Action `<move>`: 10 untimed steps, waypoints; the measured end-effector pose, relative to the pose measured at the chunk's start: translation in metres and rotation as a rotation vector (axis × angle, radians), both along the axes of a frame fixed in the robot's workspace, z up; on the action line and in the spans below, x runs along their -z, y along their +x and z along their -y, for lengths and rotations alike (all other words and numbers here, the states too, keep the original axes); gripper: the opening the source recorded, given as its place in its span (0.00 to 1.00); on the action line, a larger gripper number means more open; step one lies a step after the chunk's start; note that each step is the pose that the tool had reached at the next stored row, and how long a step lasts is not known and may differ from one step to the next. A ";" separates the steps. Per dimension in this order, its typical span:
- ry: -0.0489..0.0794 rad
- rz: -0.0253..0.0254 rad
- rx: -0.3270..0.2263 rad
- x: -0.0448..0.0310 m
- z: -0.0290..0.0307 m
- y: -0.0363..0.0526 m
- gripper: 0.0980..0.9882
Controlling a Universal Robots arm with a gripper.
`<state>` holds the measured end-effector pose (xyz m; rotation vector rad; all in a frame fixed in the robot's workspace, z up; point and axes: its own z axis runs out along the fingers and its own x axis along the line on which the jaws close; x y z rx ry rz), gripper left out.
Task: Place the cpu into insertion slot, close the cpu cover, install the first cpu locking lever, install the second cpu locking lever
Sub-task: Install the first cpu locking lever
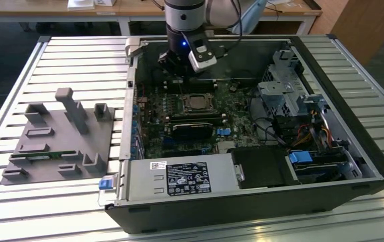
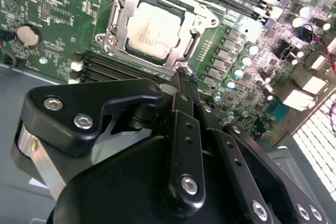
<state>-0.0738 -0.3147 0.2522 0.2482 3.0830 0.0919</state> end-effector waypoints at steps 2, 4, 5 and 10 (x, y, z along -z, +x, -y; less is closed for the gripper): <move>0.000 -0.0003 -0.006 -0.0002 0.0000 -0.0033 0.01; 0.000 -0.0002 -0.012 -0.0002 -0.0001 -0.0066 0.01; 0.000 -0.0003 -0.014 -0.0002 -0.0001 -0.0086 0.01; 0.000 -0.0002 -0.016 -0.0001 -0.0006 -0.0173 0.01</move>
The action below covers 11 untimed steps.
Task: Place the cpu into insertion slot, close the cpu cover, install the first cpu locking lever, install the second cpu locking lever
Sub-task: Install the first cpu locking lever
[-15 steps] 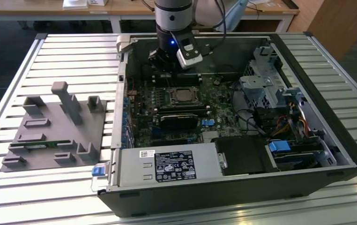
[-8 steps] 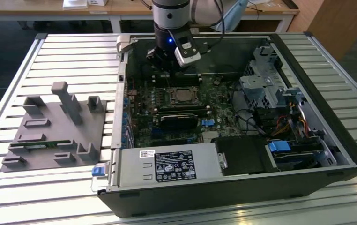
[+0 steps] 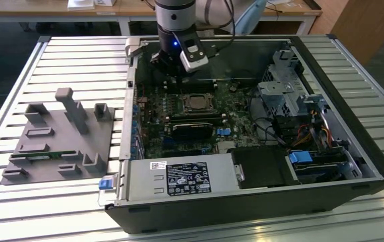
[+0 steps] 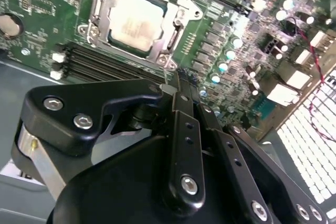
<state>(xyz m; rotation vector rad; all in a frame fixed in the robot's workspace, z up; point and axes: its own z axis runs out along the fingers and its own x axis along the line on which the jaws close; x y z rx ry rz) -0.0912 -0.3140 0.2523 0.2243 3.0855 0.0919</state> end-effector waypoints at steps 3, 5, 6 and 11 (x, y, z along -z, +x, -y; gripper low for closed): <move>0.000 0.0000 0.000 0.0000 -0.0005 -0.0048 0.01; 0.000 0.0000 0.000 0.0000 -0.0012 -0.0076 0.01; 0.000 0.0000 0.000 0.0000 -0.0016 -0.0088 0.01; 0.000 -0.0001 -0.002 0.0000 -0.0055 -0.0120 0.01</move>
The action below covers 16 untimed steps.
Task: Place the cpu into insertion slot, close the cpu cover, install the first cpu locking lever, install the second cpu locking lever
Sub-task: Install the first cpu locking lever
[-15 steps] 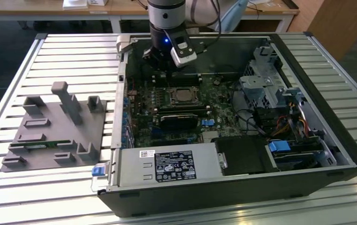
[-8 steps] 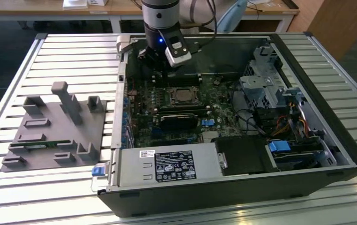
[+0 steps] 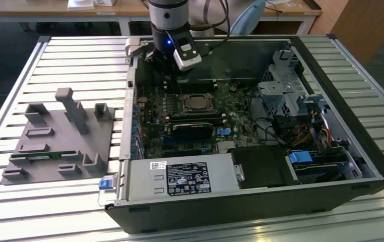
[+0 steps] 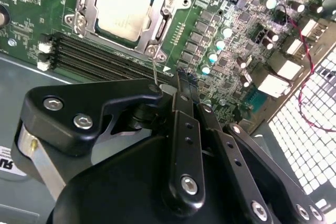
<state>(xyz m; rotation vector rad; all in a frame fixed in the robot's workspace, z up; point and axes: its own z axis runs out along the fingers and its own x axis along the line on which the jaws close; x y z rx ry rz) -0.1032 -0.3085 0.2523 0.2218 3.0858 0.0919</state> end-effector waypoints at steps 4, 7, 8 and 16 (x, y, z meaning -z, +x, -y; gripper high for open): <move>0.000 0.0000 -0.003 0.0000 -0.0043 -0.0011 0.01; 0.000 0.0000 -0.006 0.0000 -0.0085 -0.0025 0.01; 0.000 0.0000 -0.007 0.0001 -0.0097 -0.0028 0.01; 0.000 0.0000 -0.016 0.0002 -0.0117 -0.0025 0.01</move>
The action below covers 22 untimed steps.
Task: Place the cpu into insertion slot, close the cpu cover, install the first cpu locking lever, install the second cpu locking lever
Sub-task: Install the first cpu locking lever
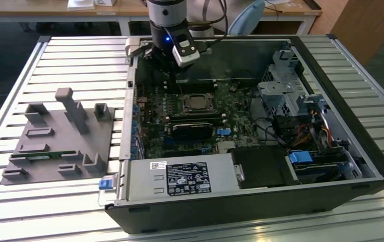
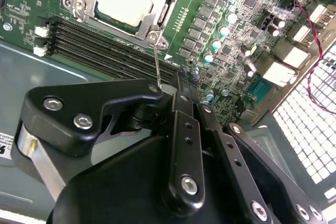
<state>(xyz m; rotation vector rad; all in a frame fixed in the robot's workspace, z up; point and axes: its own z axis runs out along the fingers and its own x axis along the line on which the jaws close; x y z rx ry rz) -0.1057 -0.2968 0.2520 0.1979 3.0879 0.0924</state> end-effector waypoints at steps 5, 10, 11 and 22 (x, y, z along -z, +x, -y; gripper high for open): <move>0.000 0.0000 -0.004 0.0001 -0.0002 0.0054 0.01; 0.000 0.0001 -0.007 0.0004 -0.0003 0.0111 0.01; 0.000 0.0000 -0.008 0.0005 -0.0004 0.0129 0.01; 0.008 -0.0057 -0.015 0.0045 -0.0007 0.0442 0.01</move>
